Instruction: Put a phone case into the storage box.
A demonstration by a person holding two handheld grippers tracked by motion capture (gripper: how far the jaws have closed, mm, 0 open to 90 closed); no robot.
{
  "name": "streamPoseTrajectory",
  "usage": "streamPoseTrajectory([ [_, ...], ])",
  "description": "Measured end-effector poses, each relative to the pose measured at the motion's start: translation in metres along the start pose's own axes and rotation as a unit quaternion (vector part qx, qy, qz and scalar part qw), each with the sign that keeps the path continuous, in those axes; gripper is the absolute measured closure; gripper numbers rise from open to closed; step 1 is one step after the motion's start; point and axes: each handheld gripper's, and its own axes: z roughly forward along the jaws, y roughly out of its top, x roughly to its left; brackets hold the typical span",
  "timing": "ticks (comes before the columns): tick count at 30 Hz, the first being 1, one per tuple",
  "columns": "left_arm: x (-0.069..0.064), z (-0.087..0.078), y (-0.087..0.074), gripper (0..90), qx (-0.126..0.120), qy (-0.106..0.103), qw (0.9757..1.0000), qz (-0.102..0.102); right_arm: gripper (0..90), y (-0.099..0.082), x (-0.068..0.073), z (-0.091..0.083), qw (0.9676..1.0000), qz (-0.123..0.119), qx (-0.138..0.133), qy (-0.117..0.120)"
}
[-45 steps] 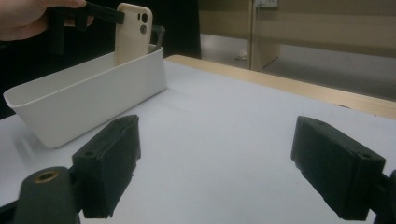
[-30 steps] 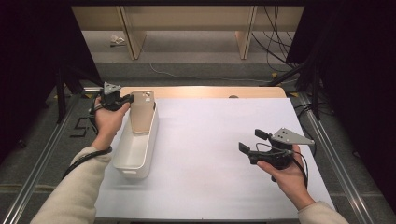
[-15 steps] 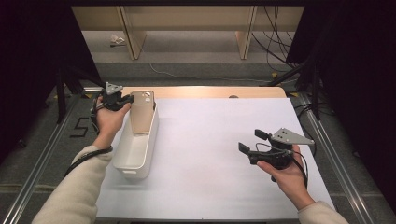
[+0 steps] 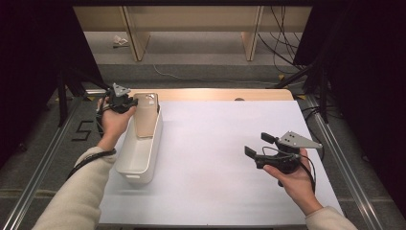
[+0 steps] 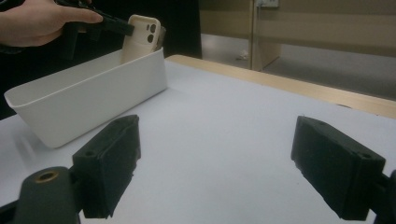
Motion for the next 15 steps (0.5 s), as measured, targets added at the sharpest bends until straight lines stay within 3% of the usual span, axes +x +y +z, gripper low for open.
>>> streamPoseTrajectory([
  [8, -0.0040, 0.0040, -0.0028, 67.2, 0.010, 0.005, 0.9998, 0.017, 16.7, 0.0000, 0.0000, 0.0001, 1.0000, 0.000, 0.001, 0.000],
  [15, -0.0052, 0.0012, 0.0012, 58.1, 0.007, 0.008, 0.9999, 0.013, 16.7, 0.0000, 0.0001, 0.0001, 1.0000, 0.000, 0.001, 0.001],
])
